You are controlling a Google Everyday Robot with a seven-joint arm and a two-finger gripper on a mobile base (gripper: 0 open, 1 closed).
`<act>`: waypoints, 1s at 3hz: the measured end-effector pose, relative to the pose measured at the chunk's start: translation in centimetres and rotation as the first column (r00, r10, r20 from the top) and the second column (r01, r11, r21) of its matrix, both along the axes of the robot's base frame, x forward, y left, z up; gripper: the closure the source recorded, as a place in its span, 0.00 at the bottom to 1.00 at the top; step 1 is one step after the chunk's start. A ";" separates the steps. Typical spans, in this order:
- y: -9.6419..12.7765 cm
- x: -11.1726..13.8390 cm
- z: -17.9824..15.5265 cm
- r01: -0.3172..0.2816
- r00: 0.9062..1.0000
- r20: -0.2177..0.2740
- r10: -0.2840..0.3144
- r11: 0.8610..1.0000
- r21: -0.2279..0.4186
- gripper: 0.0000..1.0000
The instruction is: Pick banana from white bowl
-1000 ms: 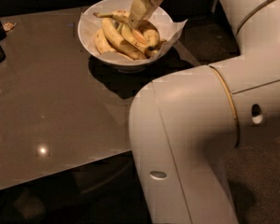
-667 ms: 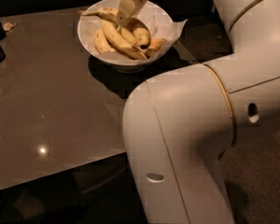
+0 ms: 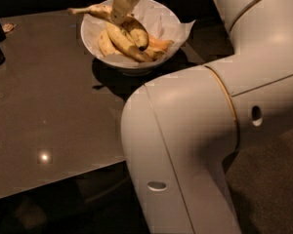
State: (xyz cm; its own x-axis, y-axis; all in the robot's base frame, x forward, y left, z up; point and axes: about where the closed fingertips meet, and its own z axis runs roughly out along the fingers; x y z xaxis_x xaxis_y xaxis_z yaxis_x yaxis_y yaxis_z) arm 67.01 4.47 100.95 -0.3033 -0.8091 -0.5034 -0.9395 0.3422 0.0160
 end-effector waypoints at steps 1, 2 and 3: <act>1.2 0.2 0.0 -0.020 1.000 0.010 0.020 1.000 0.008 1.00; 3.8 -1.1 0.4 -0.102 0.995 0.005 0.102 0.995 0.015 1.00; 6.2 -1.9 0.6 -0.143 0.990 0.001 0.143 0.989 0.037 1.00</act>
Offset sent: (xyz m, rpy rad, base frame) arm -0.0437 0.0615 0.0151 -0.0017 0.0404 0.2331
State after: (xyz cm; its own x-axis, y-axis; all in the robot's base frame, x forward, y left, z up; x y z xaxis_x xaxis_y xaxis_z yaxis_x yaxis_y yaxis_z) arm 65.14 10.67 101.51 -0.1863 -0.8253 -0.5332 -0.9788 0.2032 0.0274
